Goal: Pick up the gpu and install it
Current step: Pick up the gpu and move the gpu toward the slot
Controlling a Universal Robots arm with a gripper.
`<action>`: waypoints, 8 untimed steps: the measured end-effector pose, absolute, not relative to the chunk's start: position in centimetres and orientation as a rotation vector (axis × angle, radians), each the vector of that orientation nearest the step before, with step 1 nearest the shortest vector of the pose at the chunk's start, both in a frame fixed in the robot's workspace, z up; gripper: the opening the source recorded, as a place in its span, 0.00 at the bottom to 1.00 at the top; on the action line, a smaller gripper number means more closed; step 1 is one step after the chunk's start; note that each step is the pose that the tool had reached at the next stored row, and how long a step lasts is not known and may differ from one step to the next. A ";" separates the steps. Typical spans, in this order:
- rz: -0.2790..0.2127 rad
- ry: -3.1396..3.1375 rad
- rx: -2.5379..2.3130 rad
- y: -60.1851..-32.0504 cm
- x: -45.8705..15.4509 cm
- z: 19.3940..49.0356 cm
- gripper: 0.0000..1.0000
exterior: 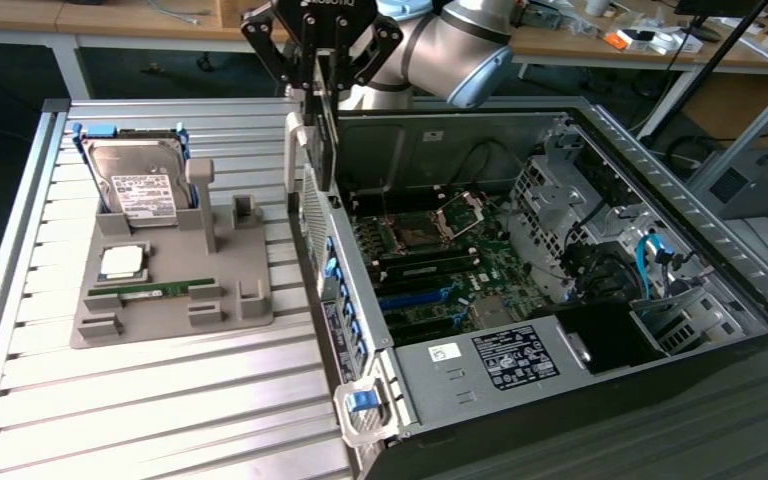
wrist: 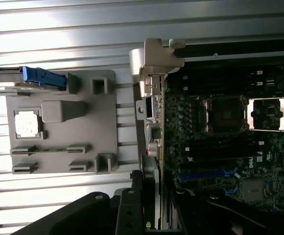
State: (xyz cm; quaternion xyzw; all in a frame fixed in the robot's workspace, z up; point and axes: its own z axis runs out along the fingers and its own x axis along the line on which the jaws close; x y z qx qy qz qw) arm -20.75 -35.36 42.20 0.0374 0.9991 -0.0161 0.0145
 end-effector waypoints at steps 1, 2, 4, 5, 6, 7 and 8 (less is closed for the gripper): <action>-0.050 3.110 0.116 -35.4 -20.7 42.2 0.27; -0.050 3.110 0.116 -35.4 -20.7 42.2 0.27; -0.050 3.110 0.116 -35.4 -20.6 42.2 0.27; -0.050 3.110 0.116 -35.4 -20.5 42.2 0.27; -0.050 3.110 0.116 -35.4 -20.5 42.2 0.27; -0.050 3.110 0.116 -35.4 -20.5 42.2 0.27; -0.050 3.110 0.116 -35.4 -20.4 42.2 0.27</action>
